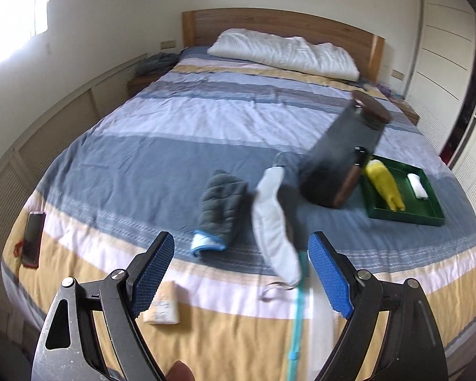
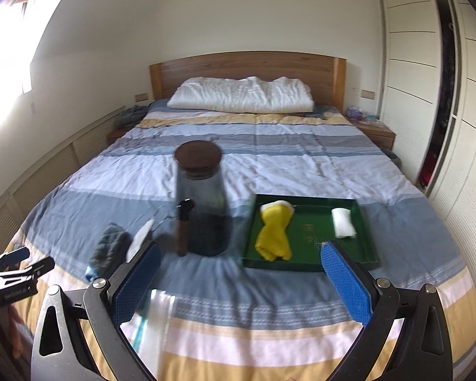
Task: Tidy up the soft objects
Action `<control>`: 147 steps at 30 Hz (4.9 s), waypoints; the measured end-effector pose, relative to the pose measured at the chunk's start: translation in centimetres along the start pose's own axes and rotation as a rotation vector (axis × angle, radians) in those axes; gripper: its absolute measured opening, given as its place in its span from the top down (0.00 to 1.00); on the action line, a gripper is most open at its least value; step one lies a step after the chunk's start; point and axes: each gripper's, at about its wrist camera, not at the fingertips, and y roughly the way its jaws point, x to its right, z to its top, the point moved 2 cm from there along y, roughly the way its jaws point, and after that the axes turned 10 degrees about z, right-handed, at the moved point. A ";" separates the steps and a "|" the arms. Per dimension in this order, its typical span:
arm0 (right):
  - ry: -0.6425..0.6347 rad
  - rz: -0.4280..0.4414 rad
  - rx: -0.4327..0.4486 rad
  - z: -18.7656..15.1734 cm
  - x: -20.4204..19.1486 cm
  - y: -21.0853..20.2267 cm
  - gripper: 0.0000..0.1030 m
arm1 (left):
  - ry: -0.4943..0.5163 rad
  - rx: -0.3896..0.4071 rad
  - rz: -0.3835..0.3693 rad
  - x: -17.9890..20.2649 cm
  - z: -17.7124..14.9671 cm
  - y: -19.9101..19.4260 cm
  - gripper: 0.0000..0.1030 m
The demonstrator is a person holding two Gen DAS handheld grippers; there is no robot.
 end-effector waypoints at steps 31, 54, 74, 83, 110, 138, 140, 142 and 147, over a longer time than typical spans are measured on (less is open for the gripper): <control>-0.081 0.151 -0.197 -1.5 -9.9 16.1 0.00 | 0.093 -0.140 0.012 -2.4 0.4 12.4 0.20; -0.078 0.165 -0.262 -2.2 -10.3 24.5 0.00 | 0.203 -0.289 -0.021 0.7 1.2 22.4 0.20; -0.086 0.182 -0.316 -2.6 -11.2 29.9 0.00 | 0.275 -0.346 -0.056 2.3 0.6 25.8 0.20; -0.104 0.188 -0.366 -3.2 -12.3 32.5 0.00 | 0.273 -0.379 0.019 1.8 0.6 28.4 0.20; -0.080 0.240 -0.571 -4.3 -12.8 42.9 0.23 | 0.313 -0.356 0.022 -0.9 0.2 29.6 0.20; -0.154 0.297 -0.567 -4.7 -15.3 42.7 0.83 | 0.358 -0.342 0.011 1.5 -0.2 28.4 0.46; -0.155 0.300 -0.564 -4.8 -15.2 42.6 0.84 | 0.359 -0.340 0.007 1.6 -0.2 28.2 0.48; -0.154 0.304 -0.559 -4.9 -15.3 42.4 0.86 | 0.355 -0.340 0.003 1.7 -0.3 28.1 0.50; -0.150 0.312 -0.528 -4.5 -15.2 41.6 0.87 | 0.345 -0.339 -0.009 2.0 -0.2 27.6 0.65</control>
